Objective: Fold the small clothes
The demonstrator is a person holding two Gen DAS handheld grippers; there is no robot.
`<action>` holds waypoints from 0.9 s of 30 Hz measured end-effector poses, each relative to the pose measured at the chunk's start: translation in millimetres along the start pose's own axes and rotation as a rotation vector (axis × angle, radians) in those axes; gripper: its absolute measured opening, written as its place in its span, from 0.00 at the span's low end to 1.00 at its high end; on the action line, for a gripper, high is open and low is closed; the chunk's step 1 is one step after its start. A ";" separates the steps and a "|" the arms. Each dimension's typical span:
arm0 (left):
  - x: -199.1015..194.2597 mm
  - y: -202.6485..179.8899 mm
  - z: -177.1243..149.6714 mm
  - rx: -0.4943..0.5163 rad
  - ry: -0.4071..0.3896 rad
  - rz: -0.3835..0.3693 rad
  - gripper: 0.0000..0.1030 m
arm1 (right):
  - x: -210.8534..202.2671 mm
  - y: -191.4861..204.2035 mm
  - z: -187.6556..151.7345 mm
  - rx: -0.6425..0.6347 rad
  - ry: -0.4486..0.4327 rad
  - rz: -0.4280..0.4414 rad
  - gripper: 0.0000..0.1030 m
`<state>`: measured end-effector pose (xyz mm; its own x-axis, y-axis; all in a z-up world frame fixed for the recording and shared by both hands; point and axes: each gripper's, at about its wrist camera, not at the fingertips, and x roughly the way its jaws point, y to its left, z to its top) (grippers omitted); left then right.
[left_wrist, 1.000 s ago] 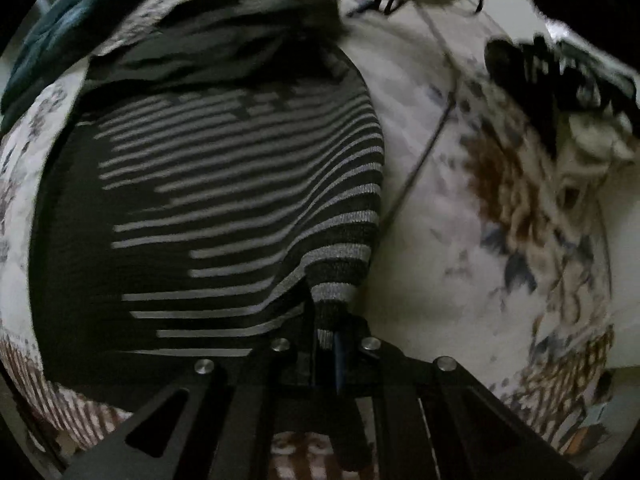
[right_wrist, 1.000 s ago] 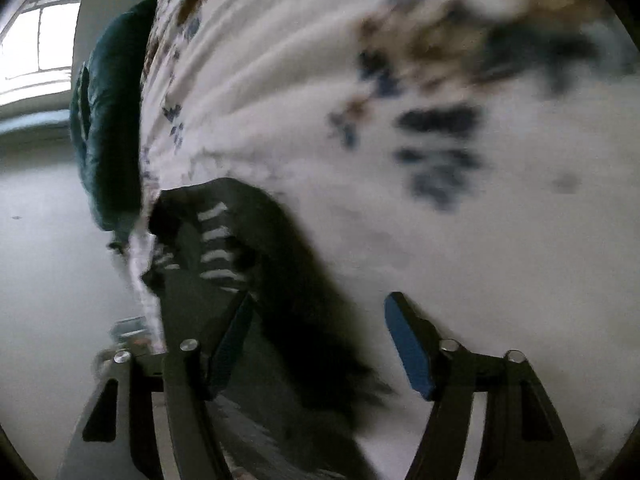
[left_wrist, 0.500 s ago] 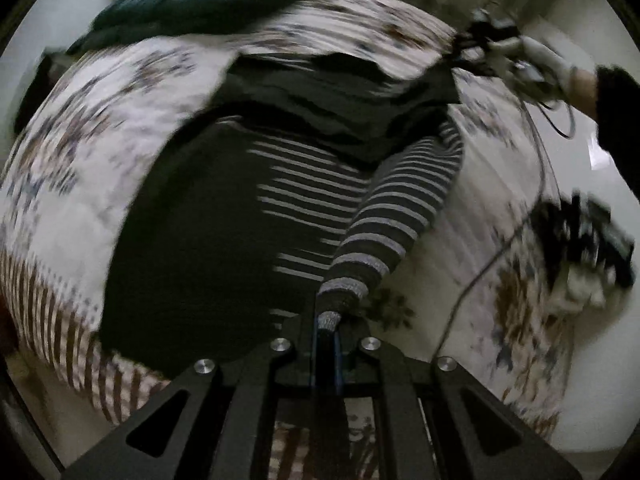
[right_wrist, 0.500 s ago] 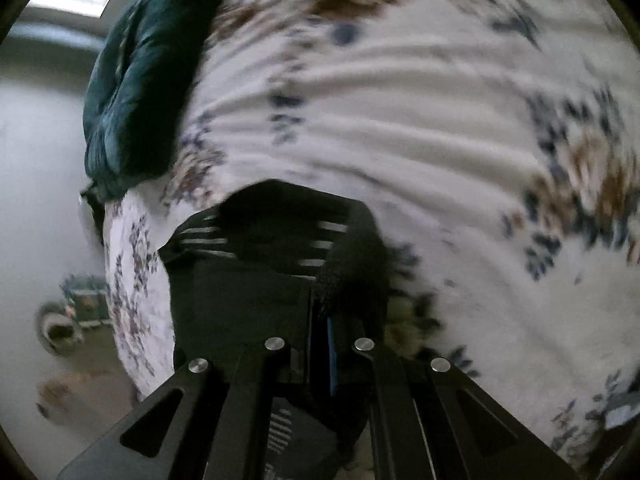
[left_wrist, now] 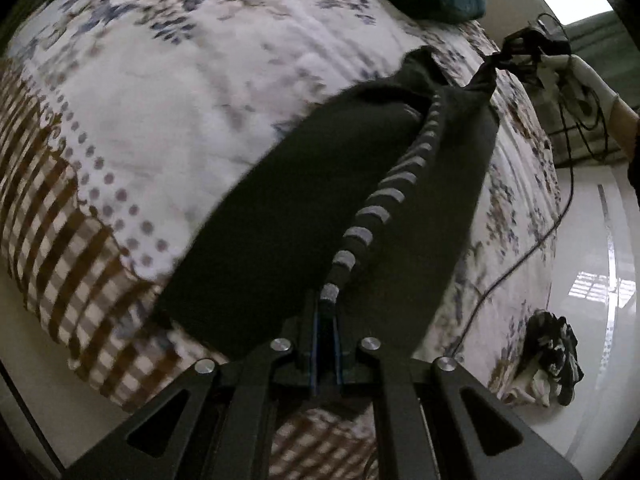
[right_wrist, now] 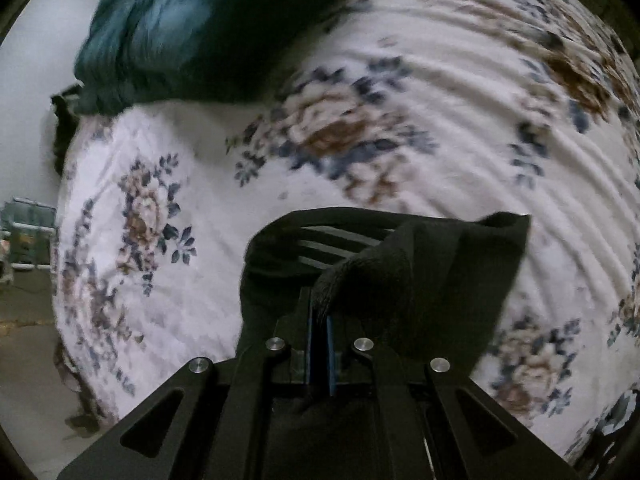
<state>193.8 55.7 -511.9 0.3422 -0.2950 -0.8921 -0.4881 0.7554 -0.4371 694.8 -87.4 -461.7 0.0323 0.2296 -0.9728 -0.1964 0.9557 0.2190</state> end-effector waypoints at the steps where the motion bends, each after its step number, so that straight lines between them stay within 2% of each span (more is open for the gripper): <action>1: 1.3 8.4 1.6 -0.013 0.005 -0.002 0.03 | 9.9 11.7 2.1 -0.009 0.007 -0.017 0.05; 5: 8.5 43.8 12.8 -0.066 0.030 -0.031 0.03 | 43.2 41.0 9.6 -0.008 0.016 -0.076 0.05; 10: 19.6 61.3 26.1 -0.055 0.057 -0.035 0.03 | 77.5 70.1 18.4 -0.003 0.032 -0.135 0.05; 14: 29.8 75.4 34.5 -0.034 0.086 -0.026 0.03 | 99.3 78.8 20.3 0.007 0.050 -0.170 0.05; 16: 40.5 84.7 36.8 -0.024 0.118 -0.031 0.05 | 106.6 76.5 18.1 0.028 0.075 -0.147 0.11; 18: 50.6 92.8 40.6 -0.024 0.168 -0.041 0.10 | 106.5 72.5 9.4 0.036 0.110 -0.097 0.40; 19: 53.3 96.7 43.3 -0.040 0.196 -0.058 0.26 | 101.2 71.2 -0.6 0.027 0.120 -0.064 0.45; 20: 53.7 99.9 45.5 -0.050 0.223 -0.060 0.48 | 95.0 70.0 -10.8 0.016 0.120 -0.036 0.54; 22: 46.1 101.6 48.1 -0.052 0.226 -0.103 0.66 | 75.4 66.2 -43.5 -0.032 0.115 -0.006 0.60; 24: 37.1 100.8 50.8 -0.045 0.204 -0.126 0.68 | 52.4 55.3 -92.4 -0.067 0.094 -0.012 0.66; 27: 42.1 90.2 55.3 -0.001 0.233 -0.095 0.68 | 36.6 29.9 -189.4 -0.050 0.111 -0.035 0.66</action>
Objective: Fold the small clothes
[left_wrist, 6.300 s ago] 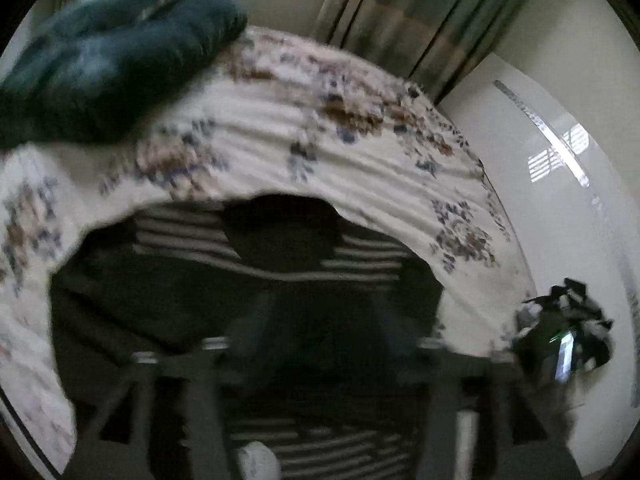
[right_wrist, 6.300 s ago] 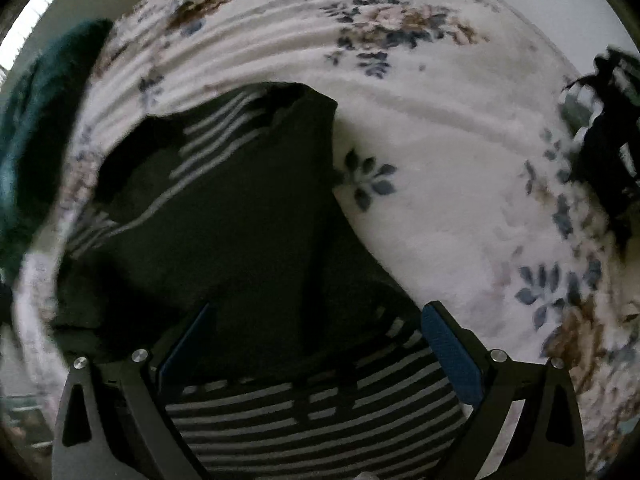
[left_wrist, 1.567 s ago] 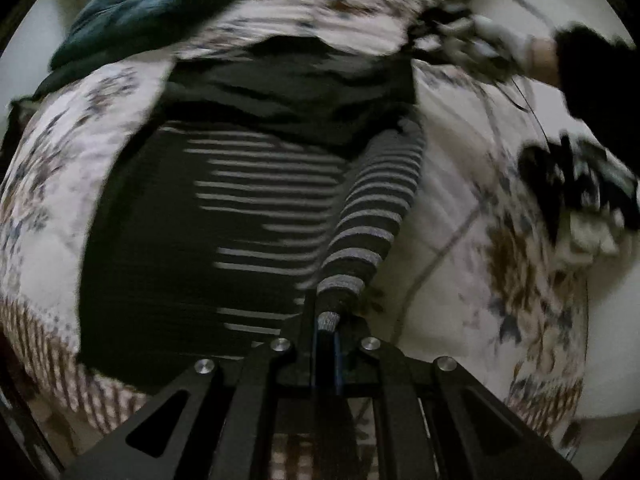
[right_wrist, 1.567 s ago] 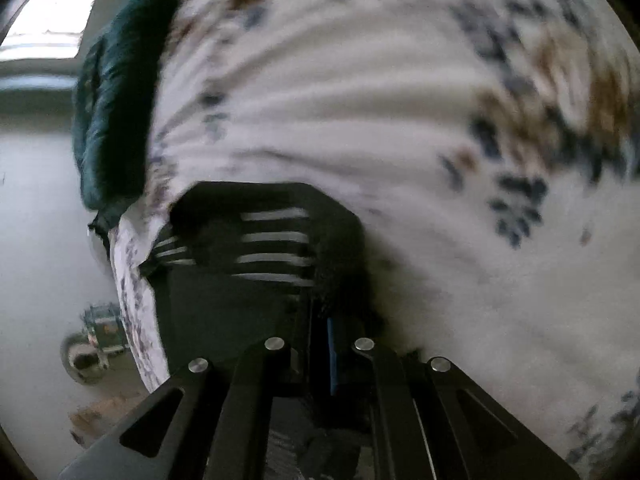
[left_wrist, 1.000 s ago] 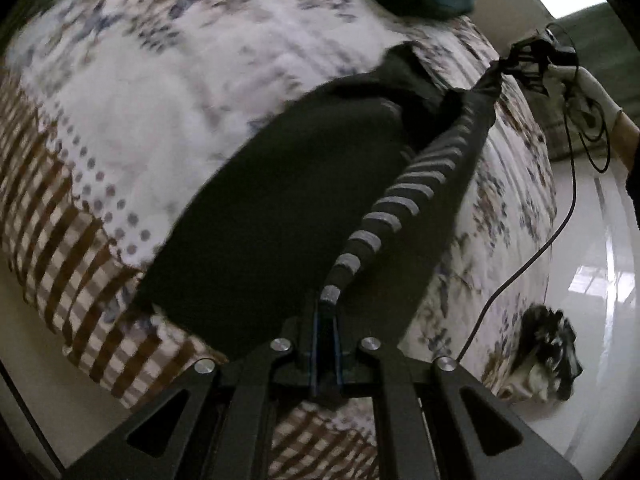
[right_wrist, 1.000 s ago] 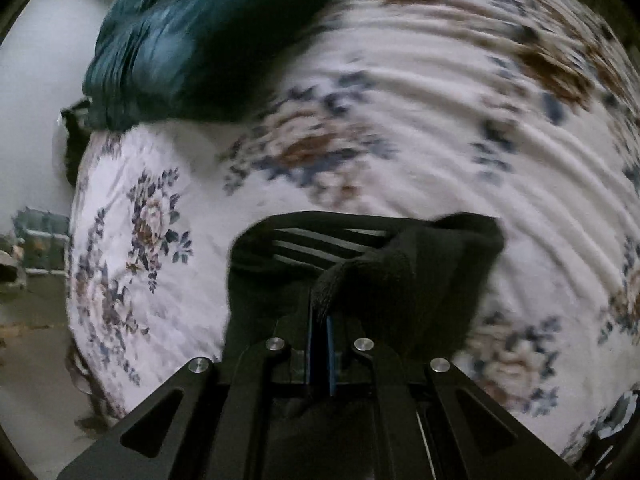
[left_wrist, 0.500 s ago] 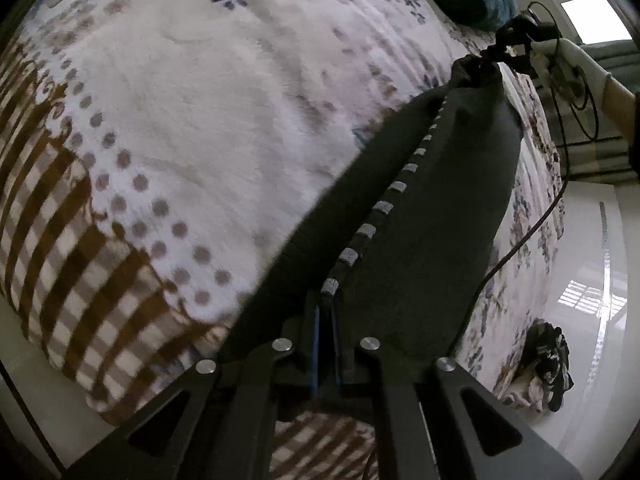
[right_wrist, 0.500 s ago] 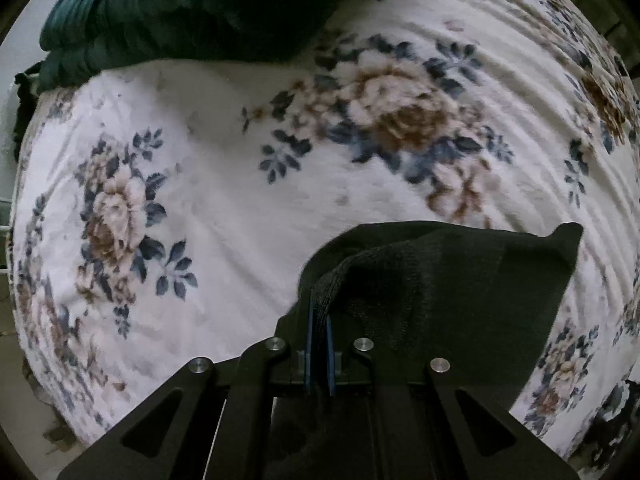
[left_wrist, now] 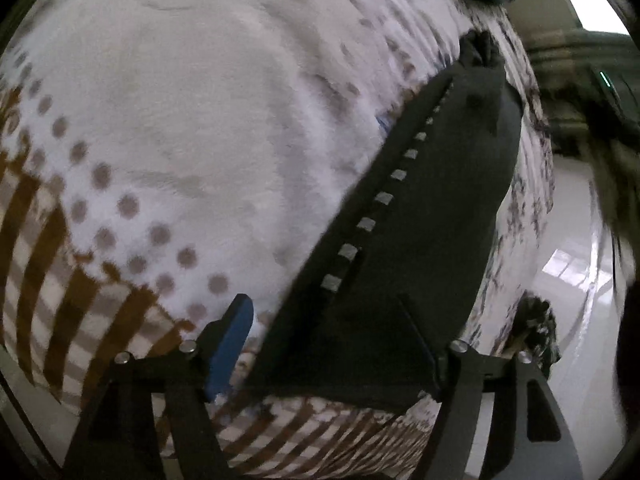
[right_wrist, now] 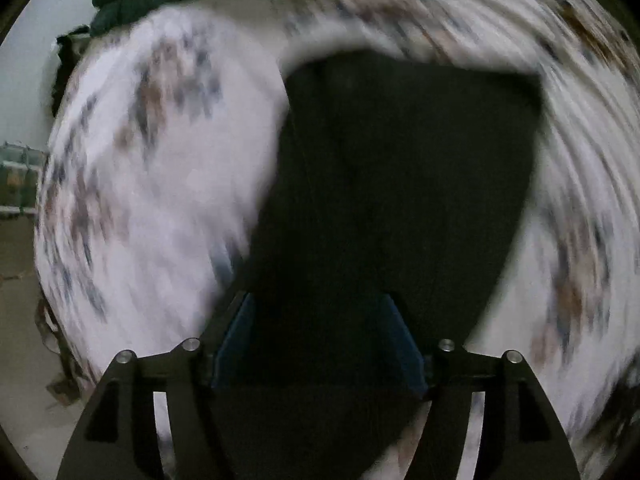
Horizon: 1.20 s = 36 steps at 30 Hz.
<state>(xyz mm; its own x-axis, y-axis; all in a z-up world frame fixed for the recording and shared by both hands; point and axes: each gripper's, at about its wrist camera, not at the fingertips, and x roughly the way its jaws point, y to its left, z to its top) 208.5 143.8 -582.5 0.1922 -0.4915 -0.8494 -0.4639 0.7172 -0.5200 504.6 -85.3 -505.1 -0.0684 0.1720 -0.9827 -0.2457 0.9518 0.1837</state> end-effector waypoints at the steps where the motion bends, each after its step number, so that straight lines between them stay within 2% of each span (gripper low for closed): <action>1: 3.3 -3.6 1.7 0.014 0.002 0.011 0.68 | 5.1 -7.7 -34.6 0.027 0.019 0.003 0.66; 3: 15.2 -13.5 2.9 0.063 0.017 0.071 0.67 | 30.7 -23.3 -111.8 0.113 0.115 0.026 0.66; 4: 21.1 -13.4 4.2 0.074 0.025 0.107 0.58 | 48.6 -29.9 -152.4 0.175 0.180 0.061 0.66; 5: 25.6 -15.3 4.3 0.087 0.027 0.137 0.22 | 64.1 -33.4 -182.5 0.219 0.234 0.094 0.67; 6: 29.6 -17.3 4.3 0.096 0.036 0.165 0.10 | 83.8 -35.1 -215.5 0.259 0.295 0.128 0.67; 8: 28.4 -22.6 1.8 0.104 0.025 0.198 0.09 | 114.4 -35.6 -264.7 0.327 0.368 0.168 0.64; 10: 24.1 -32.8 -1.9 0.142 0.014 0.246 0.08 | 128.9 -34.2 -298.0 0.369 0.341 0.230 0.42; 11: 19.3 -37.4 -4.9 0.155 0.010 0.262 0.08 | 127.4 -34.2 -309.4 0.391 0.307 0.245 0.14; 12: 15.7 -40.0 -7.3 0.168 0.006 0.271 0.08 | 124.4 -31.9 -319.3 0.399 0.293 0.264 0.10; 14: 14.5 -43.7 -12.1 0.204 0.013 0.297 0.08 | 114.5 -27.7 -332.6 0.361 0.251 0.244 0.09; 16: 17.5 -41.3 -12.6 0.218 0.044 0.311 0.09 | 115.6 -33.4 -345.1 0.375 0.264 0.257 0.09; 18: 11.4 -43.6 -7.2 0.187 0.101 0.273 0.15 | 114.0 -40.0 -341.8 0.365 0.286 0.290 0.12; 20: -5.1 -56.8 0.4 0.177 0.118 0.256 0.41 | 105.5 -52.1 -330.5 0.383 0.307 0.313 0.19; 21: -18.3 -66.3 7.2 0.187 0.101 0.215 0.48 | 96.1 -60.7 -323.7 0.390 0.294 0.312 0.26; 22: -26.9 -74.3 15.5 0.192 0.085 0.190 0.63 | 85.4 -68.9 -316.1 0.391 0.269 0.309 0.32; 23: -36.4 -85.6 29.8 0.196 0.059 0.159 0.67 | 70.1 -81.2 -303.9 0.397 0.228 0.297 0.46; 24: -43.1 -99.2 50.0 0.207 0.025 0.112 0.67 | 60.0 -90.0 -294.4 0.407 0.199 0.288 0.55; 25: -45.2 -109.5 69.0 0.214 0.008 0.076 0.68 | 48.8 -100.8 -282.2 0.422 0.162 0.284 0.57; 30: -17.7 -193.8 211.6 0.284 -0.097 -0.106 0.68 | 4.8 -161.1 -187.4 0.515 -0.029 0.251 0.57; 33: 18.4 -238.3 290.9 0.316 -0.103 -0.143 0.68 | -15.0 -198.8 -104.5 0.544 -0.141 0.250 0.57; 35: 47.6 -260.7 331.1 0.342 -0.081 -0.140 0.68 | -18.1 -220.3 -60.8 0.561 -0.187 0.272 0.57; 36: 69.1 -269.9 351.0 0.347 -0.053 -0.111 0.68 | -18.6 -230.4 -44.6 0.571 -0.201 0.292 0.57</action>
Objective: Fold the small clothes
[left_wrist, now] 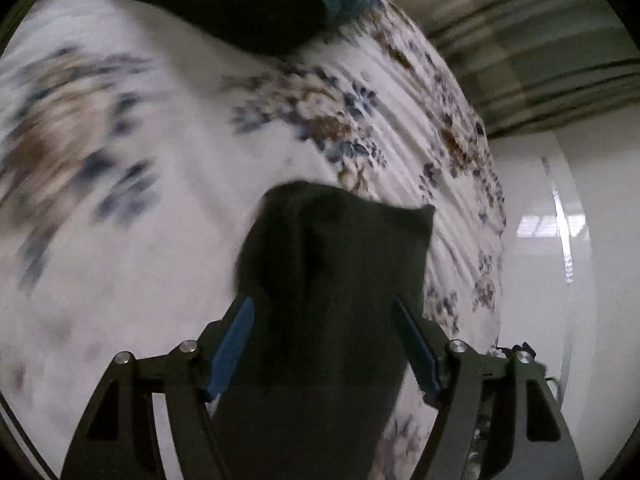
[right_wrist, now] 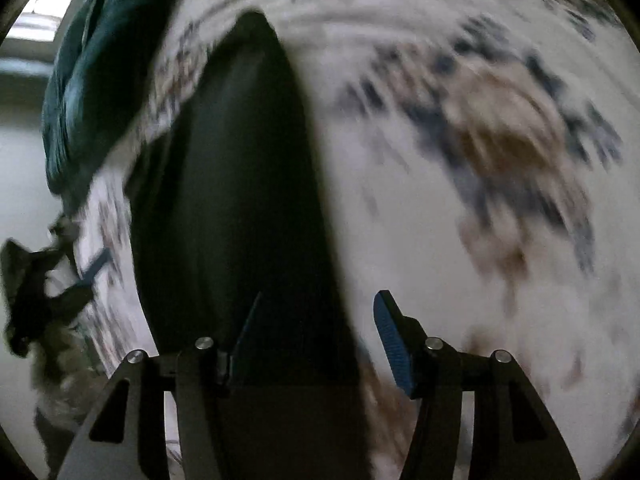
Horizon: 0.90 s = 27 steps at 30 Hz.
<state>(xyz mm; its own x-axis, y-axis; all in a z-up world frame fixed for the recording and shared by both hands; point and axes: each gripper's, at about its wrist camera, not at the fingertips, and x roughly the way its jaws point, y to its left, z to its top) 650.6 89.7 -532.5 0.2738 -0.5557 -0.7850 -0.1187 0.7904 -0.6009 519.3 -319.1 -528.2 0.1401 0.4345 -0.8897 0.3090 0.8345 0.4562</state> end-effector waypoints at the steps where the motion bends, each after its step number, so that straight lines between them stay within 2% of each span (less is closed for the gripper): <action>1: 12.5 2.6 11.3 -0.005 0.019 0.035 0.67 | 5.5 1.0 14.1 0.011 -0.008 0.021 0.57; 3: 46.0 8.0 30.8 -0.010 0.061 0.038 0.57 | 19.9 -5.3 39.2 0.039 -0.024 0.052 0.57; 4: 54.8 8.6 33.0 -0.007 0.072 0.052 0.31 | 24.4 -13.6 46.6 0.050 -0.026 0.059 0.57; 5: 60.7 9.3 34.9 0.001 0.075 0.080 0.14 | 31.4 -16.0 57.7 0.063 -0.025 0.064 0.57; 7: 56.1 13.4 37.1 -0.004 0.053 0.056 0.12 | 42.3 -23.2 73.1 0.095 -0.010 0.116 0.57; 8: 46.6 17.6 36.9 -0.024 0.032 0.029 0.11 | 46.4 -22.2 75.4 0.098 -0.014 0.147 0.48; 9: 39.8 21.1 37.9 -0.043 0.018 0.000 0.11 | 47.1 -19.7 73.5 0.086 -0.036 0.177 0.22; 10: 34.4 24.9 36.4 -0.058 0.004 -0.024 0.11 | 50.2 -14.9 66.9 0.074 -0.048 0.188 0.18; 12: 30.2 38.4 40.2 -0.098 0.010 -0.052 0.11 | 38.7 -15.9 69.0 0.068 -0.098 0.172 0.02; 13: 34.7 47.8 41.1 -0.125 0.016 -0.056 0.09 | 33.9 -18.6 73.0 0.069 -0.123 0.145 0.02; 15: 51.7 71.2 47.8 -0.213 0.048 -0.091 0.08 | 32.1 -28.1 86.8 0.066 -0.116 0.071 0.00; 17: 55.2 74.9 49.2 -0.226 0.077 -0.145 0.11 | 38.0 -31.8 96.1 0.066 -0.026 0.114 0.00; 18: 51.0 71.9 49.7 -0.211 0.085 -0.160 0.16 | 38.2 -31.3 100.3 0.061 -0.009 0.116 0.01; 19: 43.4 68.9 49.5 -0.195 0.091 -0.179 0.34 | 34.0 -28.9 103.6 0.044 -0.006 0.113 0.02; 20: 37.2 67.0 48.7 -0.183 0.083 -0.208 0.61 | 30.9 -27.0 106.6 0.029 -0.005 0.123 0.06; 21: 25.7 68.3 46.8 -0.174 0.048 -0.244 0.74 | 27.2 -26.5 110.7 0.019 -0.006 0.137 0.27; 22: 19.8 69.7 46.0 -0.173 0.016 -0.258 0.80 | 24.1 -27.6 114.3 0.020 -0.012 0.148 0.43; 23: 16.3 74.5 45.4 -0.172 -0.002 -0.281 0.80 | 22.9 -29.6 119.2 0.025 -0.023 0.178 0.67; 24: 20.2 76.1 46.5 -0.174 0.006 -0.282 0.80 | 27.1 -29.2 127.0 0.032 -0.026 0.219 0.74; 26: 36.0 81.2 47.1 -0.185 0.046 -0.254 0.80 | 37.7 -31.7 140.4 0.047 -0.001 0.279 0.74; 27: 47.7 78.9 47.2 -0.178 0.076 -0.267 0.80 | 48.9 -25.8 138.3 0.050 0.018 0.304 0.74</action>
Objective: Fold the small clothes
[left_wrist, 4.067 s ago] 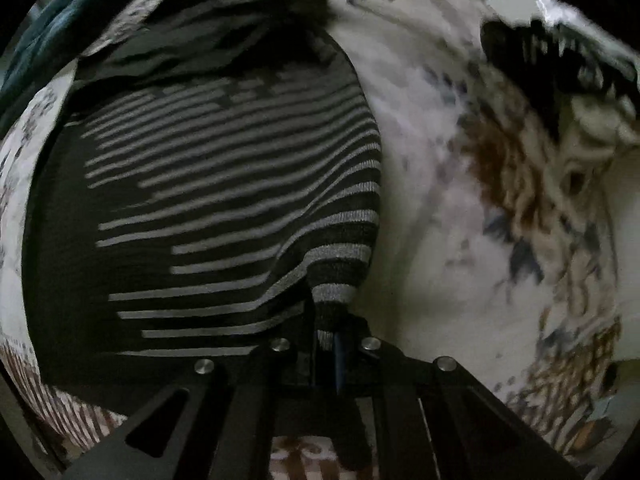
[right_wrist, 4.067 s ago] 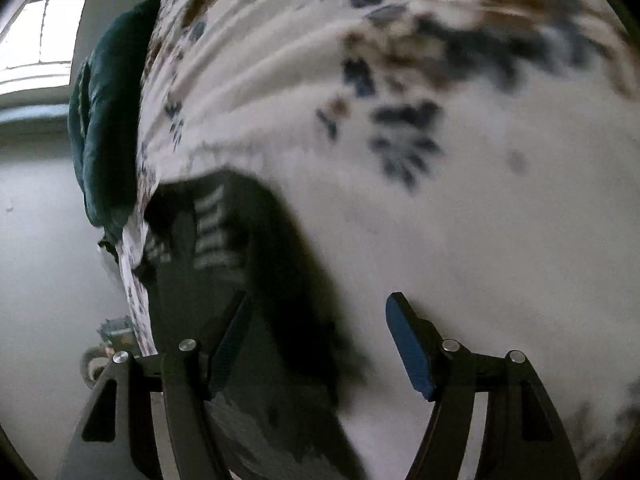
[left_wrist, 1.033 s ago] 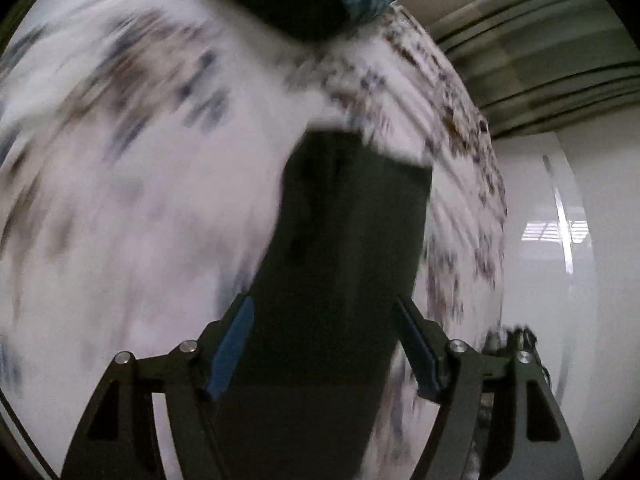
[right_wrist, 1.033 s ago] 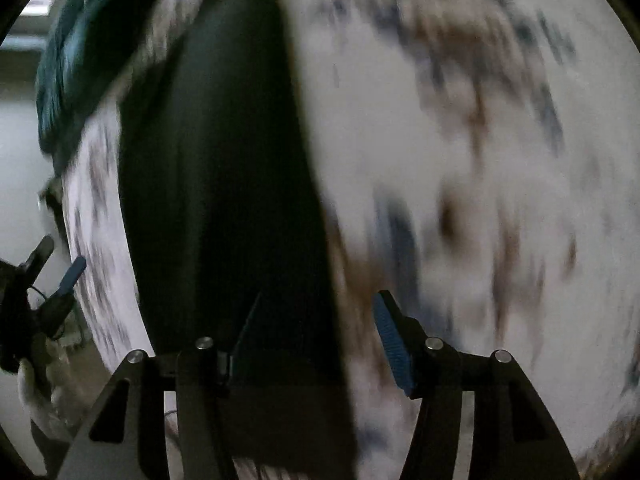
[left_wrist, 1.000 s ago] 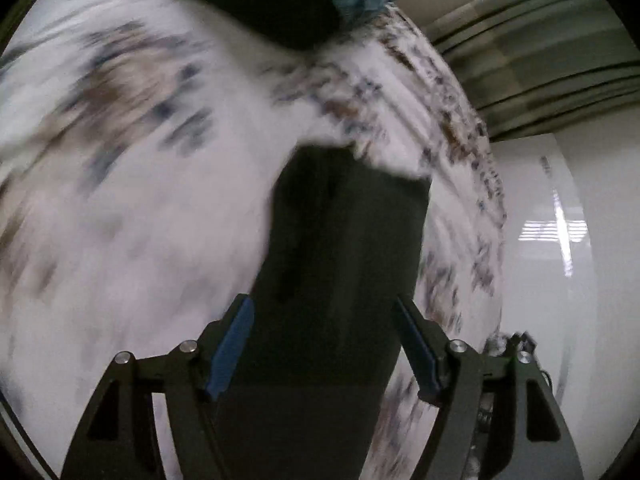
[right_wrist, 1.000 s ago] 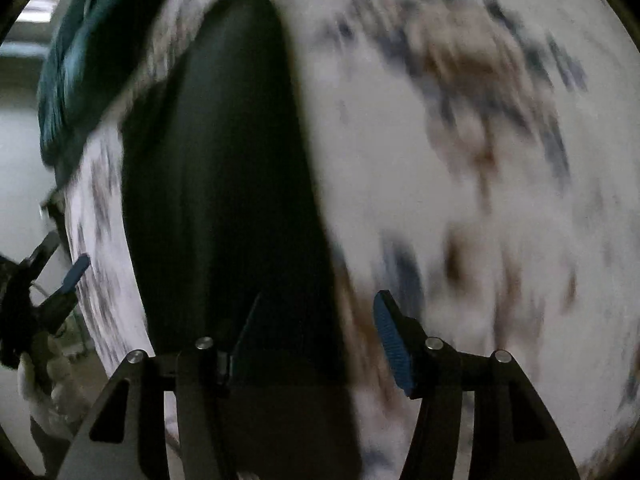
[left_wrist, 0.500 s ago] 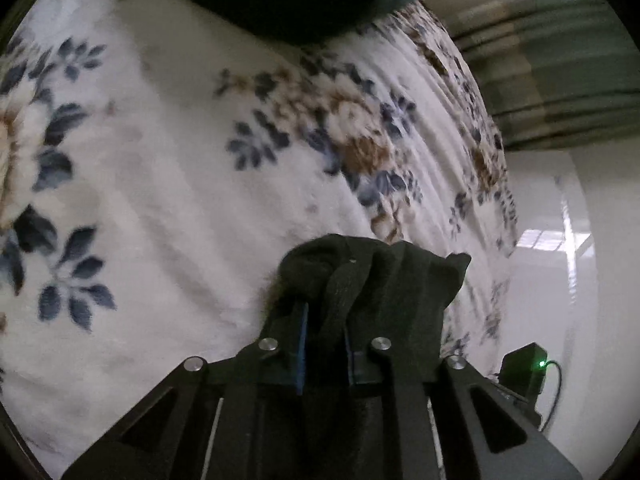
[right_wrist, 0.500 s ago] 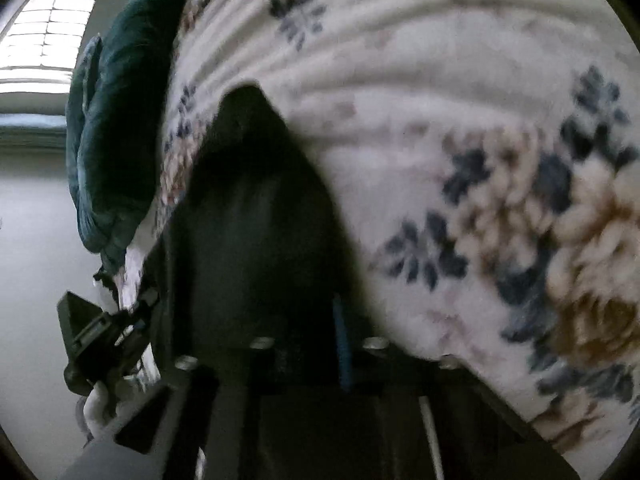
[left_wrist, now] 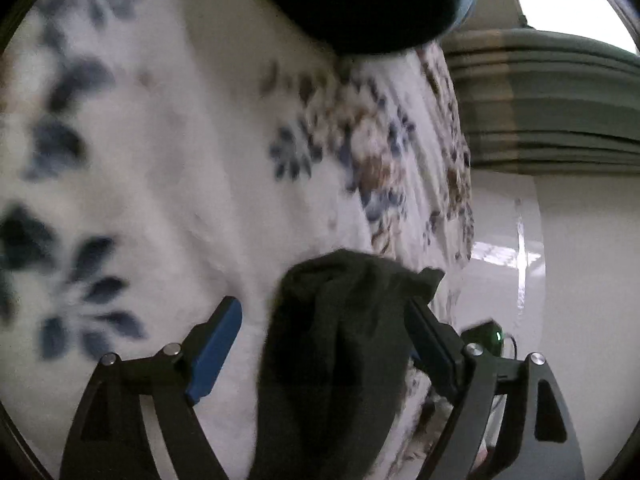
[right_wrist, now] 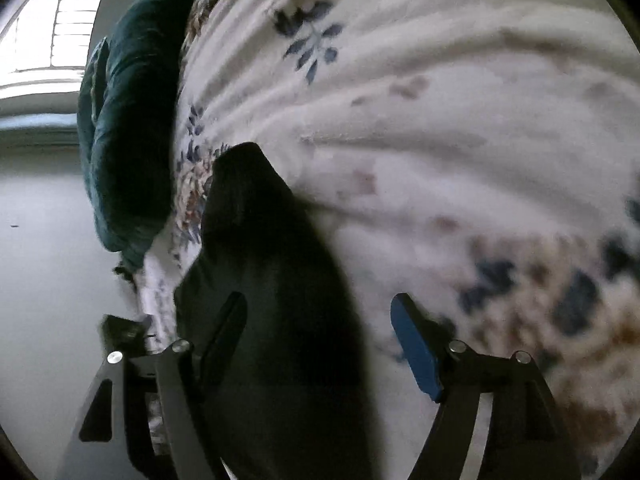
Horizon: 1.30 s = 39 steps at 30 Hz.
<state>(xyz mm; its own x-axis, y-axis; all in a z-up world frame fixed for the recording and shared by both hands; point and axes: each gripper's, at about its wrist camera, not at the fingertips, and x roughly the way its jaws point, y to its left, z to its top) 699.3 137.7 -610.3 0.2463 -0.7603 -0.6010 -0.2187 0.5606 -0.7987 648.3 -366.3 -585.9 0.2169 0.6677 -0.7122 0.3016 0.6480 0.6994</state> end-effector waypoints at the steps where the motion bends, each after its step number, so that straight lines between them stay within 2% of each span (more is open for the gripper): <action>1: 8.9 -3.3 0.7 0.016 0.020 0.016 0.80 | 10.2 -1.0 4.6 0.003 0.022 0.021 0.74; 4: 36.2 -23.7 2.2 0.105 0.060 0.088 0.80 | 32.4 -0.8 14.5 -0.021 0.075 0.063 0.76; 6: 43.1 -37.2 1.9 0.154 0.048 0.120 0.80 | 33.9 1.4 13.9 -0.041 0.084 0.084 0.76; 7: 45.3 -45.2 1.8 0.177 0.039 0.135 0.76 | 35.6 3.9 15.0 -0.052 0.085 0.102 0.74; 8: 46.7 -50.5 1.8 0.196 0.037 0.145 0.43 | 35.6 7.9 14.3 -0.068 0.085 0.110 0.67; 9: 48.7 -55.4 2.3 0.220 0.038 0.159 0.19 | 34.9 12.0 12.3 -0.086 0.090 0.098 0.51; 10: 46.9 -59.0 1.5 0.231 0.033 0.165 0.16 | 42.9 19.9 12.7 -0.111 0.097 0.075 0.40; 11: 43.3 -60.7 0.7 0.238 0.022 0.161 0.16 | 43.7 23.7 10.1 -0.129 0.102 0.048 0.17; 13: 34.5 -62.9 -3.9 0.252 0.001 0.141 0.16 | 39.4 31.2 3.7 -0.158 0.076 0.031 0.12; 15: 24.5 -64.6 -4.7 0.230 -0.017 0.089 0.16 | 29.8 37.1 -1.6 -0.163 0.030 0.025 0.12; 16: 24.3 -59.1 -2.3 0.217 -0.010 0.088 0.19 | 28.9 36.1 -1.8 -0.150 0.021 0.017 0.12; 17: 28.2 -54.5 2.2 0.199 0.015 0.104 0.29 | 30.2 31.5 -1.8 -0.113 0.027 0.001 0.13; 19: 30.4 -48.8 7.8 0.171 0.042 0.170 0.43 | 30.2 25.1 0.1 -0.041 0.045 -0.057 0.28; 21: 15.8 -51.5 4.2 0.160 0.034 0.113 0.55 | 16.5 19.4 -10.9 0.018 0.041 -0.039 0.49; 22: 4.2 -56.8 -2.3 0.179 0.022 0.105 0.69 | 7.7 20.1 -19.8 0.017 0.040 -0.025 0.55; 23: -5.5 -60.9 -9.2 0.193 0.015 0.095 0.70 | -3.7 21.4 -32.6 0.000 0.039 -0.016 0.63; 25: -36.3 -67.4 -35.2 0.209 0.004 0.053 0.70 | -25.7 21.5 -66.7 -0.039 0.070 -0.021 0.65; 28: -74.1 -72.6 -80.9 0.223 0.001 0.037 0.71 | -49.1 16.3 -131.2 -0.060 0.145 -0.063 0.65; 31: -108.6 -65.8 -145.8 0.200 0.033 0.072 0.71 | -66.0 -7.1 -210.4 -0.021 0.232 -0.100 0.65; 35: -131.7 -30.9 -248.8 0.129 0.162 0.178 0.71 | -67.9 -47.4 -323.4 0.082 0.342 -0.140 0.65; 39: -135.2 25.5 -325.6 0.027 0.258 0.307 0.71 | -54.7 -90.7 -418.3 0.209 0.404 -0.143 0.65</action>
<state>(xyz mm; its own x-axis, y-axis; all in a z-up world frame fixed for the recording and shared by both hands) 353.0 148.0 -540.3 -0.0726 -0.6120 -0.7875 -0.2190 0.7801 -0.5860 220.7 -308.2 -584.9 -0.2064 0.6930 -0.6907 0.4917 0.6838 0.5391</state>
